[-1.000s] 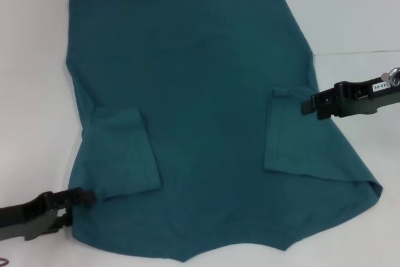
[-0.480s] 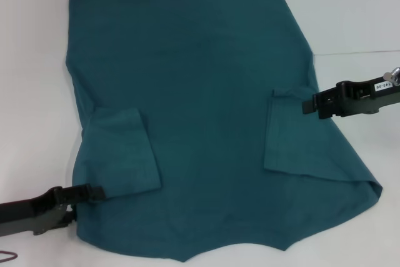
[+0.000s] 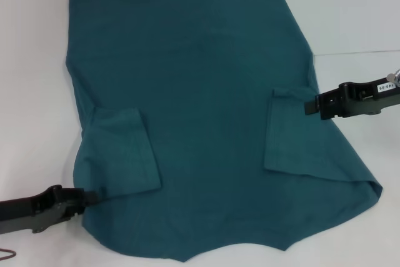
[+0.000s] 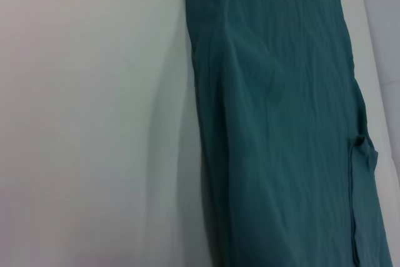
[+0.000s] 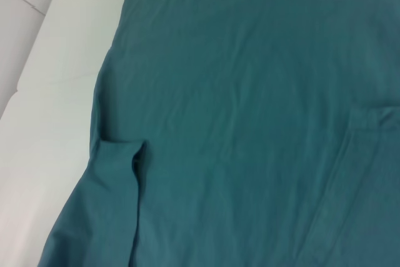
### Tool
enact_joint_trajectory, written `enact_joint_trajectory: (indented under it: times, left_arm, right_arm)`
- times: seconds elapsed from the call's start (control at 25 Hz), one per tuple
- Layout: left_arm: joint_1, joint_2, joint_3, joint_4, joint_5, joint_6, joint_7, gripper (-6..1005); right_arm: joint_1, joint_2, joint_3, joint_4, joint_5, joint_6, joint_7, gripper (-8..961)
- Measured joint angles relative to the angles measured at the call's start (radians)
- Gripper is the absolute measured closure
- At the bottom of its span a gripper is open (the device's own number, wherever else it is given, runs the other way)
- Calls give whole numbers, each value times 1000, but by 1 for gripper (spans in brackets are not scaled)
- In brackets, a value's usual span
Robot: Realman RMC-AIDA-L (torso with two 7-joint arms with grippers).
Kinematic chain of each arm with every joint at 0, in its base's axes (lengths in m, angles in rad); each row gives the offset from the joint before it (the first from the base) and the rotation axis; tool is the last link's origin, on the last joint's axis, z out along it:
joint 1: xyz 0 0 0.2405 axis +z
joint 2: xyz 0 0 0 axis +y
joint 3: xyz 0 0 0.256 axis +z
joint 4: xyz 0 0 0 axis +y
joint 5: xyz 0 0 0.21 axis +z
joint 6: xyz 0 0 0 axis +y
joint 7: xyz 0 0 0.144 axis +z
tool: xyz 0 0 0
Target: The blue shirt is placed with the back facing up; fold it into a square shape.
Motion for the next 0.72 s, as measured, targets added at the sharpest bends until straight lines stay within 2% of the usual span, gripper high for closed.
enact_joint_trajectory:
  times: [0.4,0.6,0.64,0.72]
  left_arm:
    - [-1,3,0,-3,0,-2,3,848]
    - [-2,3,-3,-4,-2,3,7,956]
    - [-2,3,-6,-4,-4,7,8,978]
    - [-2,3,-9,-3,-7,13,10,978]
  right_arm:
    - [-24,-2,4,0,0,-22,-29,432]
    - [-56,-6,20,-6,0,-56,-57,432]
    - [-69,-12,48,-7,0,-90,-76,433]
    - [-78,-19,61,-8,0,-106,-81,433]
